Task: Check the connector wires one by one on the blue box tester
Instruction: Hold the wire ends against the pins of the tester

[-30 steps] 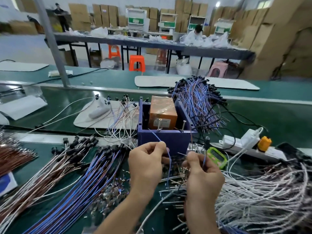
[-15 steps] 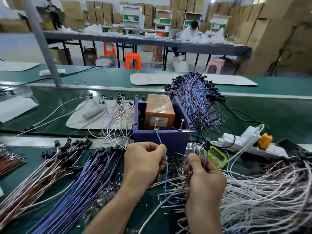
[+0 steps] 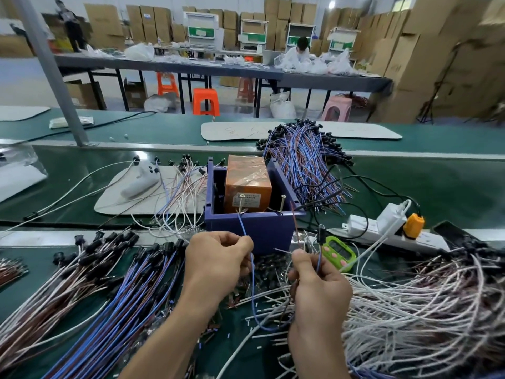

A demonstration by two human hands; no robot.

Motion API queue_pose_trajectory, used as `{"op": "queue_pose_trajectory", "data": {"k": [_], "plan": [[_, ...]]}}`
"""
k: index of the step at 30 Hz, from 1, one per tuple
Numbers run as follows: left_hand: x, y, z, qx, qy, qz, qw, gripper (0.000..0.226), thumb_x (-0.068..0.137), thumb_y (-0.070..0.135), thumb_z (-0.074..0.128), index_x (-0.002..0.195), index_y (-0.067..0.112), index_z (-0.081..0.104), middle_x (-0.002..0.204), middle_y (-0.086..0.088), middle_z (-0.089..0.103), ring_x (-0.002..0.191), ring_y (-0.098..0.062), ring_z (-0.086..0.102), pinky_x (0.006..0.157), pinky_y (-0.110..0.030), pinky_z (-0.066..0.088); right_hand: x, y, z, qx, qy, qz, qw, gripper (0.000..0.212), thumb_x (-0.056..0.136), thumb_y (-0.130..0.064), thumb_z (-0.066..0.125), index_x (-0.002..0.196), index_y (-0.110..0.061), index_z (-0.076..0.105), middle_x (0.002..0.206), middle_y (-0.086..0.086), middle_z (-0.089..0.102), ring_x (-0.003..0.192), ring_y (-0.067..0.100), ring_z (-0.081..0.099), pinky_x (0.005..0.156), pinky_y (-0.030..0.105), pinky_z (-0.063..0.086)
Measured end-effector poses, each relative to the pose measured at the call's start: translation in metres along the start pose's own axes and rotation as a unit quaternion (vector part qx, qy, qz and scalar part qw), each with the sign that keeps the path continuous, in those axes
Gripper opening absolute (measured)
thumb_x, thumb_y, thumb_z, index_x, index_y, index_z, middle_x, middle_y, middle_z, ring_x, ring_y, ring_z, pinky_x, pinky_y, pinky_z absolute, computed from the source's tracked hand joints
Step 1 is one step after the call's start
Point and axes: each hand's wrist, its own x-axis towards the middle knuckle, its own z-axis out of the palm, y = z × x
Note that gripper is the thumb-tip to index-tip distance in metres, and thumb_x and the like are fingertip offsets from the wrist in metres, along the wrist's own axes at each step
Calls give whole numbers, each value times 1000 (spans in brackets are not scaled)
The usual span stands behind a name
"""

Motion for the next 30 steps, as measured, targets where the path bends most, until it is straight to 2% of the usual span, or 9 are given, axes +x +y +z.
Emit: {"op": "queue_pose_trajectory", "data": {"k": [7,13,15,17,19,21,27,30], "plan": [[-2,4,-2,33,-14,25,999,23,83,15,74,62,24,77,58,-5,72,50,-17,70,53,-29,60,2,2,-1,6,2,6,1000,32,90,-12,74,62,-27,71,50,-3,56,49,9,47,59,35,41],[-1,8,-4,27,-20,20,999,27,85,10,74,60,21,76,59,-8,72,52,-20,69,61,-37,65,2,3,-2,2,2,7,1000,27,90,-12,75,64,-19,71,50,-4,55,47,7,47,59,33,42],[-1,8,-5,26,-21,19,999,28,85,9,74,59,19,76,58,-9,72,49,-18,67,55,-33,62,3,4,-2,1,4,6,1000,28,90,-12,74,63,-14,67,50,-3,55,47,7,45,58,33,40],[-1,8,-5,27,-21,21,999,29,85,9,74,57,18,75,57,-9,71,46,-16,64,48,-24,53,3,5,-2,-1,4,6,1000,30,90,-13,73,62,-14,64,50,-2,54,46,8,43,57,33,38],[-1,8,-6,26,-21,23,999,29,85,9,74,57,17,75,56,-9,70,45,-14,63,46,-19,48,4,6,-2,-2,3,7,1000,32,91,-13,73,60,-17,65,50,-1,54,47,8,43,57,33,38],[-2,7,-5,27,-22,25,999,29,85,10,74,57,18,75,55,-8,70,45,-14,63,47,-19,49,4,6,-2,-6,-2,8,1000,33,91,-13,73,59,-21,67,50,-2,53,47,8,43,56,32,38],[0,4,-3,19,-17,24,999,28,84,9,73,57,16,75,56,-9,71,47,-16,66,49,-21,53,5,8,-5,-35,-8,-18,999,27,90,-13,74,65,-12,66,49,-4,52,45,8,40,47,24,38],[2,1,-3,25,-16,32,999,27,86,12,73,60,20,77,57,-7,72,49,-16,68,51,-26,57,6,8,-3,-52,-19,-25,998,26,89,-13,76,64,-15,69,50,-6,52,47,9,41,51,28,38]]}}
